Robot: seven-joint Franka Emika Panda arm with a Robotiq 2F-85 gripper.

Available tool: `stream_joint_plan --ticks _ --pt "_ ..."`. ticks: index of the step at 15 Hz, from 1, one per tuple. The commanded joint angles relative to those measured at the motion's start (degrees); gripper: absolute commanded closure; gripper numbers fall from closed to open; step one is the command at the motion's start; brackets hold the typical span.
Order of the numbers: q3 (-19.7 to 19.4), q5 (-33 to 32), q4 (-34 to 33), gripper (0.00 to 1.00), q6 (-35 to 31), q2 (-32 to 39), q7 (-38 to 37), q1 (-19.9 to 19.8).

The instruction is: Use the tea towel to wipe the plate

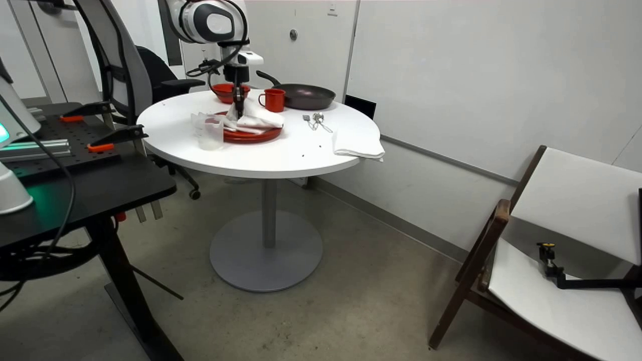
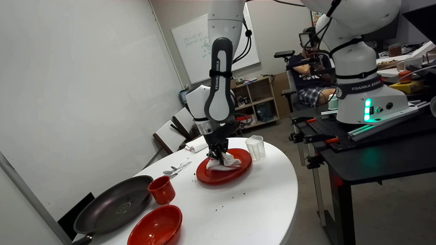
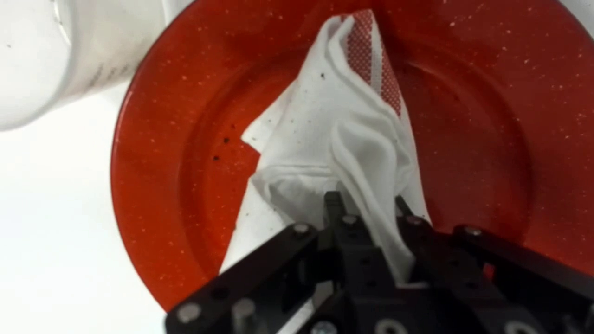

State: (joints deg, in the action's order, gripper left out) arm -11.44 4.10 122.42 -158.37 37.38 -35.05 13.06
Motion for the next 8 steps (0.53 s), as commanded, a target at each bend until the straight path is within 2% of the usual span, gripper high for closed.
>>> stream_joint_plan --ticks 1,8 --pt "-0.4 1.2 1.7 0.89 1.0 -1.4 -1.1 -0.7" --pt "-1.6 1.2 3.4 0.89 0.9 -1.6 -2.9 -1.8"
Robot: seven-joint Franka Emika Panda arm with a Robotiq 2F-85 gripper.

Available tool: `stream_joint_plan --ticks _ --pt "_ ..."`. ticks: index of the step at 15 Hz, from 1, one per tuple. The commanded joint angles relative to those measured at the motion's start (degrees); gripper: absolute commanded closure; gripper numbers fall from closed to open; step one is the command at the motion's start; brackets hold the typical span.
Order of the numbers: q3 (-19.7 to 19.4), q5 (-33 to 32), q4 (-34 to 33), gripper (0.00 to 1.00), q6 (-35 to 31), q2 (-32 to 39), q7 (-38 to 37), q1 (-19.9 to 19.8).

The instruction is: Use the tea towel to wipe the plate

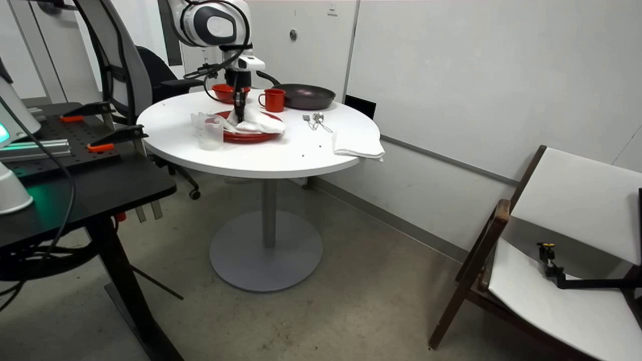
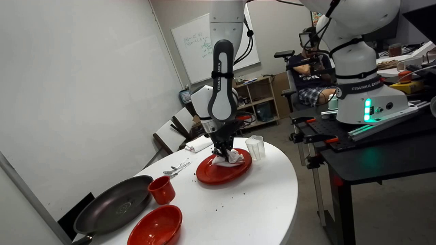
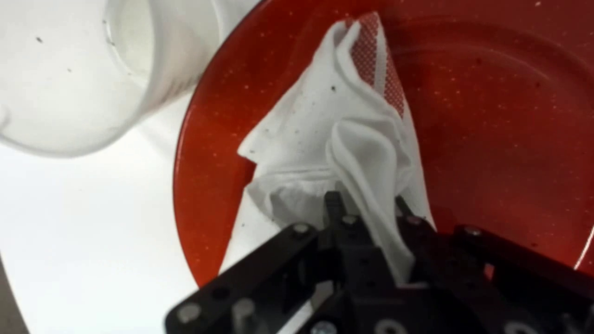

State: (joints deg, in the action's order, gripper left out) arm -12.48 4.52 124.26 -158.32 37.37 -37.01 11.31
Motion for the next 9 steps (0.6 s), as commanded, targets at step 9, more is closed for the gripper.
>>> stream_joint_plan --ticks 9 --pt "1.5 0.4 -1.8 0.91 1.8 0.1 0.3 -0.3"
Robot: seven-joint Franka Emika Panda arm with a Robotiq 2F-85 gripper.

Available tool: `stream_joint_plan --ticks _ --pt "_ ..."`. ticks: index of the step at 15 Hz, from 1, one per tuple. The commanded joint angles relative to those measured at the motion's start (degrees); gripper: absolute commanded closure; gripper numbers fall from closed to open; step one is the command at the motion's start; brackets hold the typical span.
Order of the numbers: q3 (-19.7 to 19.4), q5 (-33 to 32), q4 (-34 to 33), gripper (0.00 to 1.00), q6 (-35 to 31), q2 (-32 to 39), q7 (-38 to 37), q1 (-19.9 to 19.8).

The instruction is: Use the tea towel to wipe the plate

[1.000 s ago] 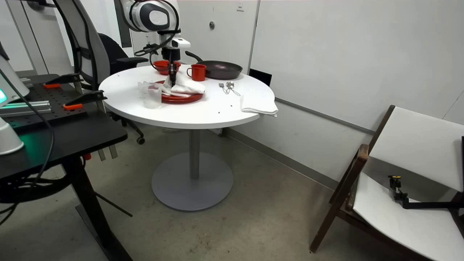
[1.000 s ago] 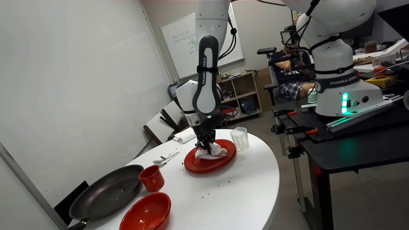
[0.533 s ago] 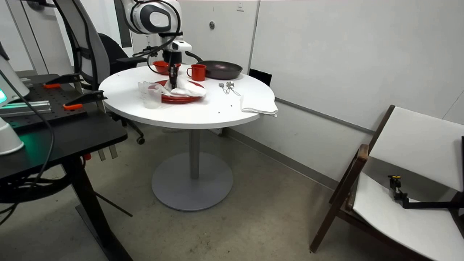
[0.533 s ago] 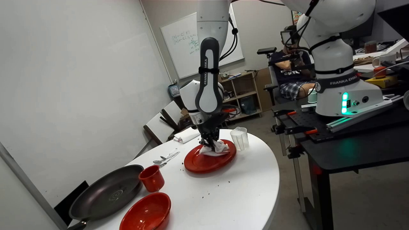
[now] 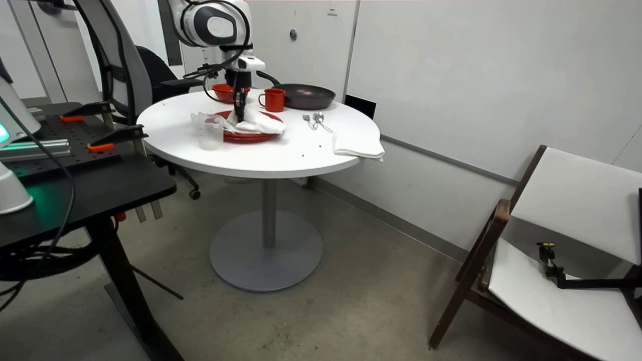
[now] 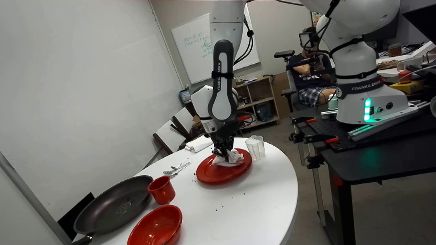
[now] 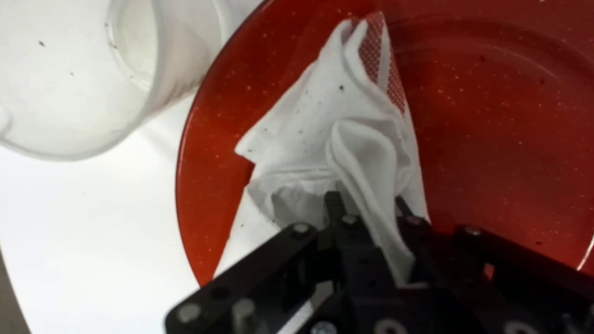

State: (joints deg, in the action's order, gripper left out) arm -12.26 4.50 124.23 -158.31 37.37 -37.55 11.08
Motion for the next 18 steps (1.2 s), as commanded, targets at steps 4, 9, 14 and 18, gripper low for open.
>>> stream_joint_plan --ticks 4,9,14,18 --pt "4.9 1.0 -4.9 0.88 2.5 1.2 2.4 -0.2" --pt "9.1 1.7 -9.3 0.92 4.0 3.2 4.8 -0.9" --pt "8.2 1.1 -11.0 0.92 4.9 4.6 5.2 -0.3" --pt "6.2 1.0 -10.6 0.92 4.6 4.1 4.5 -0.8"
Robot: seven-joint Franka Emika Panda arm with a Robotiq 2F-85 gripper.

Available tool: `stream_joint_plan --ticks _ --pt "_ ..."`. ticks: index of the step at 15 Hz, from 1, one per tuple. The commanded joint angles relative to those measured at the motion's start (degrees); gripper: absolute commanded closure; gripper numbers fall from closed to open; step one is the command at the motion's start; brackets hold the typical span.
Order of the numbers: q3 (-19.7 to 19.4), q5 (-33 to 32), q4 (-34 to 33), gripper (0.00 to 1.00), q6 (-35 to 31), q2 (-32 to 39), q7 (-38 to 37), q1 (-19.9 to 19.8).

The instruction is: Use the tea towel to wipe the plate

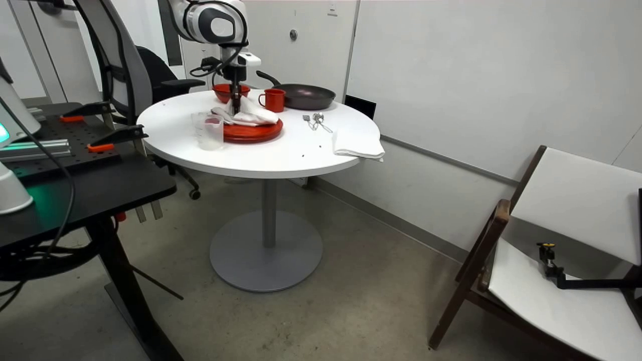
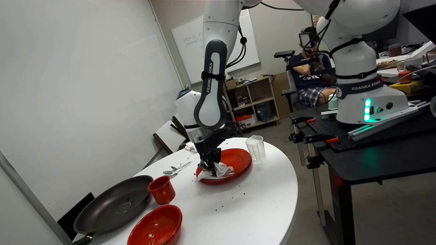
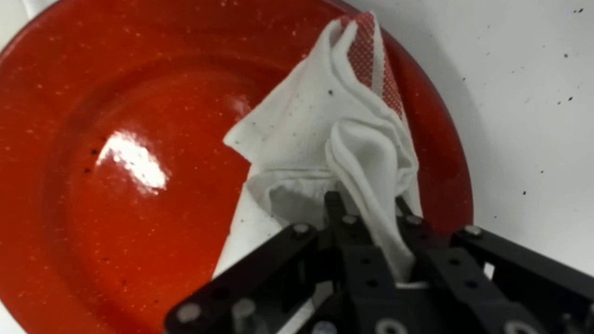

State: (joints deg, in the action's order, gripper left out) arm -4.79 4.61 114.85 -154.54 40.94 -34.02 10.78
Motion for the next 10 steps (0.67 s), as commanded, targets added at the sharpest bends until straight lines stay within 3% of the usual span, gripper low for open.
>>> stream_joint_plan --ticks 1,10 --pt "-1.7 0.9 -1.1 0.92 0.8 0.5 0.8 -0.6" --pt "-5.2 1.3 1.5 0.92 -0.2 -0.6 -0.7 -2.6"
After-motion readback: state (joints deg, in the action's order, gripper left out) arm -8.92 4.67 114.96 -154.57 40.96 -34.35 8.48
